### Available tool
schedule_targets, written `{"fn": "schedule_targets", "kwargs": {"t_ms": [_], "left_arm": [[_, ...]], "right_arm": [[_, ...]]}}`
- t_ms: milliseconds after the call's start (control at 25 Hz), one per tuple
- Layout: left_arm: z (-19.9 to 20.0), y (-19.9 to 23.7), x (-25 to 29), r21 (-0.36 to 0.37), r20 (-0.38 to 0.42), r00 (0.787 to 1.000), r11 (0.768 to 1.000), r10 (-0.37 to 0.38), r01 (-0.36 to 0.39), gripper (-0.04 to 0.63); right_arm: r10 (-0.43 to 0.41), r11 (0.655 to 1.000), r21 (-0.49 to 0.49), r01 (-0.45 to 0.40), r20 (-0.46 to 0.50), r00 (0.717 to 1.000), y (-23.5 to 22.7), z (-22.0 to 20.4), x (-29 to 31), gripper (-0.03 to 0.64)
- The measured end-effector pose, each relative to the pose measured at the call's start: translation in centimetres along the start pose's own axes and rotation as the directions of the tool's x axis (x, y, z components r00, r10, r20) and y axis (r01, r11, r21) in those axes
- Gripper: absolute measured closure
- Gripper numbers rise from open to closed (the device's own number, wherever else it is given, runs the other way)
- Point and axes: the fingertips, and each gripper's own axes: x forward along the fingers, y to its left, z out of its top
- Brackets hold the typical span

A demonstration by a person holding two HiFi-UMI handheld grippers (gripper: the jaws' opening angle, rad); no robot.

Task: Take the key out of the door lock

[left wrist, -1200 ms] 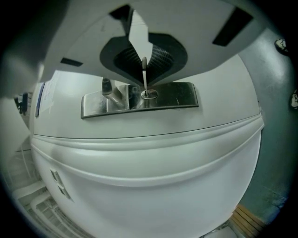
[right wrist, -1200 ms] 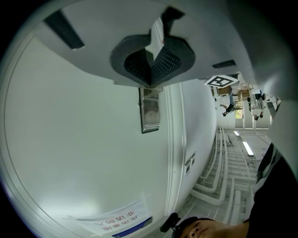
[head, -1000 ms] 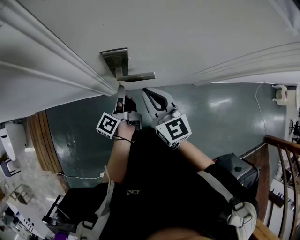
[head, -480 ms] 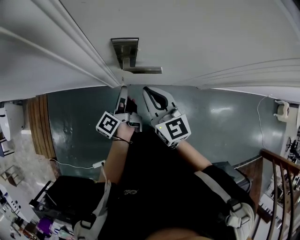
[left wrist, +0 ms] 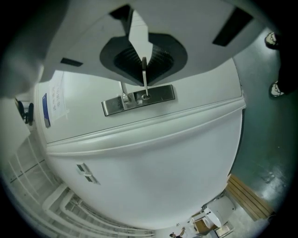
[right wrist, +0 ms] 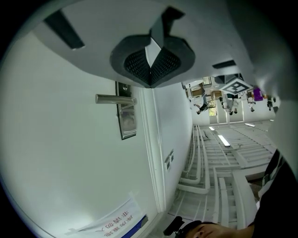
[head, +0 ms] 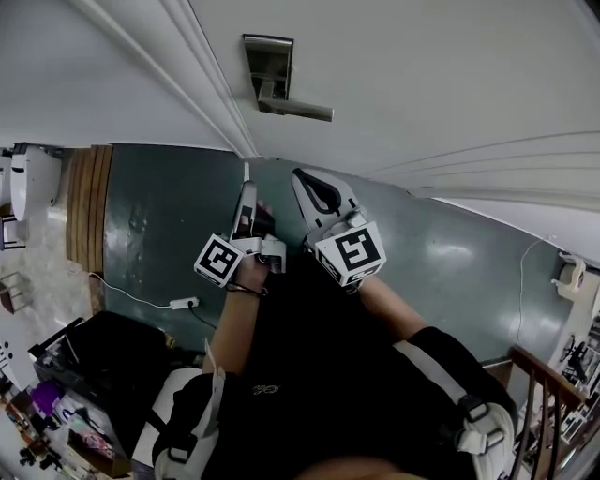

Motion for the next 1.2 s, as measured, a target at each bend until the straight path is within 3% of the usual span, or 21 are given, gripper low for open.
{"fn": "schedule_targets", "kwargs": {"t_ms": [320, 440, 520, 680, 840, 960, 1200], "left_arm": [[-2.1, 0.7, -4.9, 0.03, 0.081, 0.996, 0.999, 0.035, -0.038, 0.559], [-2.2, 0.5, -6.4, 0.096, 0.105, 0.992, 0.992, 0.069, -0.079, 0.559], [-1.9, 0.0, -7.5, 0.194, 0.116, 0.988, 0.973, 0.102, -0.123, 0.56], [-0.2, -0.9, -8.9, 0.405, 0.145, 0.982, 0.899, 0.117, -0.167, 0.559], [1.8, -1.4, -10.6, 0.549, 0.166, 0.969, 0.8, 0.182, -0.244, 0.559], [3.5, -1.4, -11.7, 0.635, 0.179, 0.956, 0.715, 0.234, -0.294, 0.558], [7.4, -2.1, -13.4, 0.745, 0.216, 0.939, 0.577, 0.266, -0.335, 0.558]], "right_arm": [[0.079, 0.997, -0.015, -0.079, -0.009, 0.997, 1.4, -1.5, -2.5, 0.607], [0.101, 0.995, -0.021, -0.101, -0.01, 0.995, 1.7, -2.1, -3.0, 0.607], [0.106, 0.994, -0.026, -0.106, -0.017, 0.994, 2.0, -2.5, -3.1, 0.607], [0.127, 0.991, -0.038, -0.128, -0.023, 0.992, 2.9, -2.8, -2.5, 0.607], [0.157, 0.986, -0.047, -0.159, -0.033, 0.987, 5.0, -2.6, -1.3, 0.607], [0.171, 0.983, -0.06, -0.173, -0.035, 0.985, 6.7, -2.4, -0.1, 0.607], [0.181, 0.974, -0.128, -0.185, -0.043, 0.983, 9.3, -2.7, 3.0, 0.607]]}}
